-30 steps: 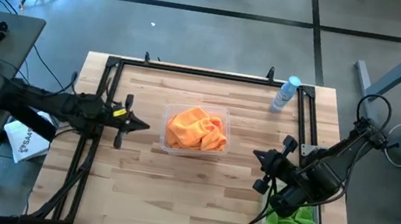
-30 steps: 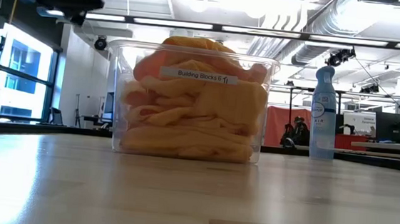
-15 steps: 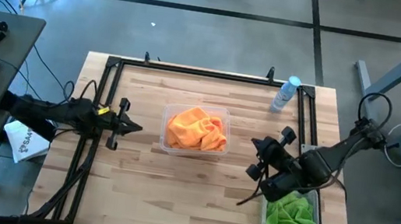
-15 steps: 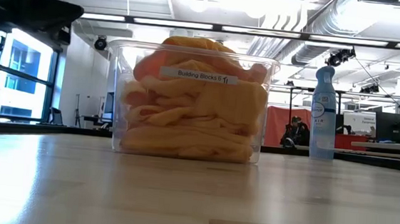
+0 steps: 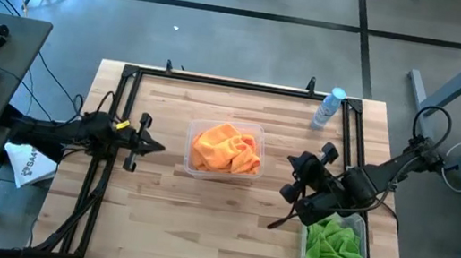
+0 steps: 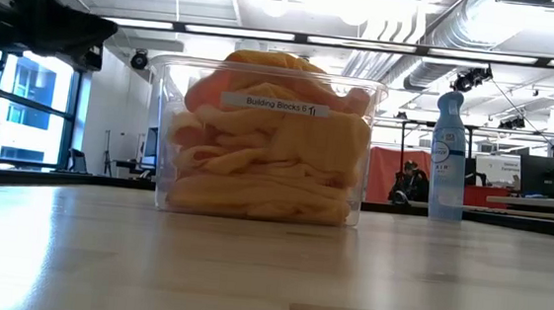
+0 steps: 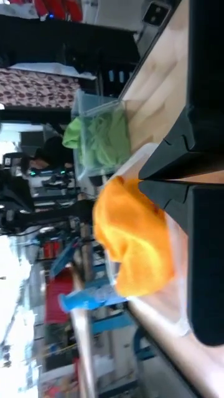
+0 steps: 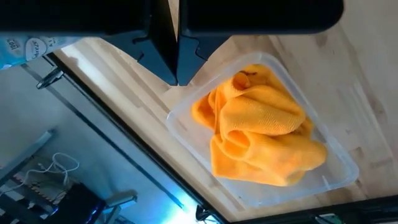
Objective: Sort microfiber towel by color & place in baskets
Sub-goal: Return to Home Position
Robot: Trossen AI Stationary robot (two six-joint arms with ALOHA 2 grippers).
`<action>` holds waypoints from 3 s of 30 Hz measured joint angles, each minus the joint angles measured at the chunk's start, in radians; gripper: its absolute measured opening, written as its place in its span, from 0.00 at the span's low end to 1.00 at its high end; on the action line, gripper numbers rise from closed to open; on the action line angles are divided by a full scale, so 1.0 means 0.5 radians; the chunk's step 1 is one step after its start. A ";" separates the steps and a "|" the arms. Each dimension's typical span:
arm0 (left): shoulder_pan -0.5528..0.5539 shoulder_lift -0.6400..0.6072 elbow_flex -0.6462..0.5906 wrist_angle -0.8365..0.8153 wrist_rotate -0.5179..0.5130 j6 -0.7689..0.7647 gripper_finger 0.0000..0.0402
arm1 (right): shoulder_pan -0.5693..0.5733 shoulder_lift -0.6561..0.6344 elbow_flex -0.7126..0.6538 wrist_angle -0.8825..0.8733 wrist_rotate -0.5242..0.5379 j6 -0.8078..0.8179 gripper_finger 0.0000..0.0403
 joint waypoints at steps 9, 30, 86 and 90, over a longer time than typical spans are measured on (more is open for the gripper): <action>0.033 0.018 -0.001 -0.065 0.061 -0.215 0.00 | 0.001 0.000 0.000 -0.029 -0.162 -0.053 0.00; 0.032 0.028 -0.001 -0.108 -0.296 -0.208 0.00 | -0.160 -0.063 -0.156 -0.086 -0.202 -0.670 0.00; 0.031 0.028 0.001 -0.108 -0.295 -0.209 0.00 | -0.916 -2.848 -2.929 2.820 -1.449 -2.094 0.00; 0.031 0.028 0.001 -0.108 -0.295 -0.209 0.00 | -0.959 -2.840 -2.929 2.789 -1.354 -2.093 0.00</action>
